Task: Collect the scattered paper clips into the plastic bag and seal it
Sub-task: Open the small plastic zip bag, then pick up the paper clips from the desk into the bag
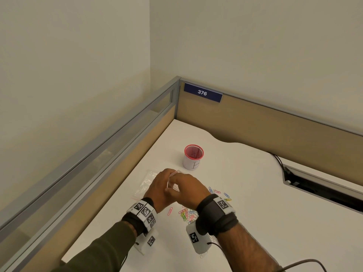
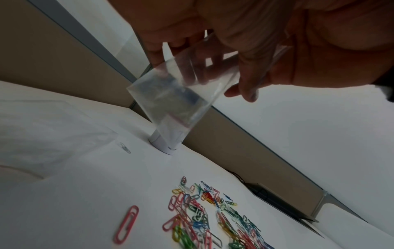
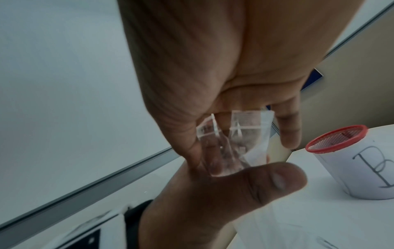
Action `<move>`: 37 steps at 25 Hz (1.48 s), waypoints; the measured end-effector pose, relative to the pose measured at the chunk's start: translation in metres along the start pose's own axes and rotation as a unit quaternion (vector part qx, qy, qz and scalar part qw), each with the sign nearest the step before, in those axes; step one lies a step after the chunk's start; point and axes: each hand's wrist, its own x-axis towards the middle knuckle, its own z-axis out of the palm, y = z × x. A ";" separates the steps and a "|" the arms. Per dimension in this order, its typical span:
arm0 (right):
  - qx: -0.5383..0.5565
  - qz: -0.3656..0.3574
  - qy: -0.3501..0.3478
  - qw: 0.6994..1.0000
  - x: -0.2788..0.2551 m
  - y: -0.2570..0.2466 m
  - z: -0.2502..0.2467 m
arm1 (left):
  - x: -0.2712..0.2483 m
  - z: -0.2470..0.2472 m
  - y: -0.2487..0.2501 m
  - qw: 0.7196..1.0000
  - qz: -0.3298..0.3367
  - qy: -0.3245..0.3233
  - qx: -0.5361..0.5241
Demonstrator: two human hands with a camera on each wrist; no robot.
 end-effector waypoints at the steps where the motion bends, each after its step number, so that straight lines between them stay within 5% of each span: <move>1: 0.003 0.002 0.010 1.000 -0.001 0.000 0.001 | 0.000 -0.002 0.009 1.000 -0.011 -0.004 0.006; 6: 0.109 -0.045 0.214 0.970 -0.014 0.006 -0.017 | -0.001 -0.017 0.019 0.997 -0.029 0.046 -0.058; 8: 0.118 0.011 0.258 0.959 -0.021 0.038 -0.029 | -0.006 -0.027 0.015 0.995 -0.027 0.059 -0.076; 10: 0.085 0.120 0.215 0.965 -0.027 0.089 -0.027 | -0.010 -0.034 0.012 0.994 -0.027 0.060 -0.083; 14: -0.047 0.323 -0.004 0.945 -0.046 0.167 0.019 | -0.015 -0.034 0.005 0.995 -0.026 0.053 -0.077; 17: -0.099 0.383 -0.049 0.917 -0.058 0.180 0.052 | -0.016 -0.029 0.003 0.996 -0.030 0.042 -0.077; 24: -0.062 0.323 -0.034 0.944 -0.052 0.165 0.065 | -0.015 -0.022 0.008 0.996 -0.023 0.046 -0.069; 29: -0.094 0.312 -0.105 0.940 -0.054 0.162 0.062 | -0.006 -0.031 0.010 0.997 -0.030 0.045 -0.060; 37: -0.079 0.295 -0.005 0.952 -0.047 0.154 0.075 | -0.012 -0.020 0.010 0.997 -0.032 0.039 -0.060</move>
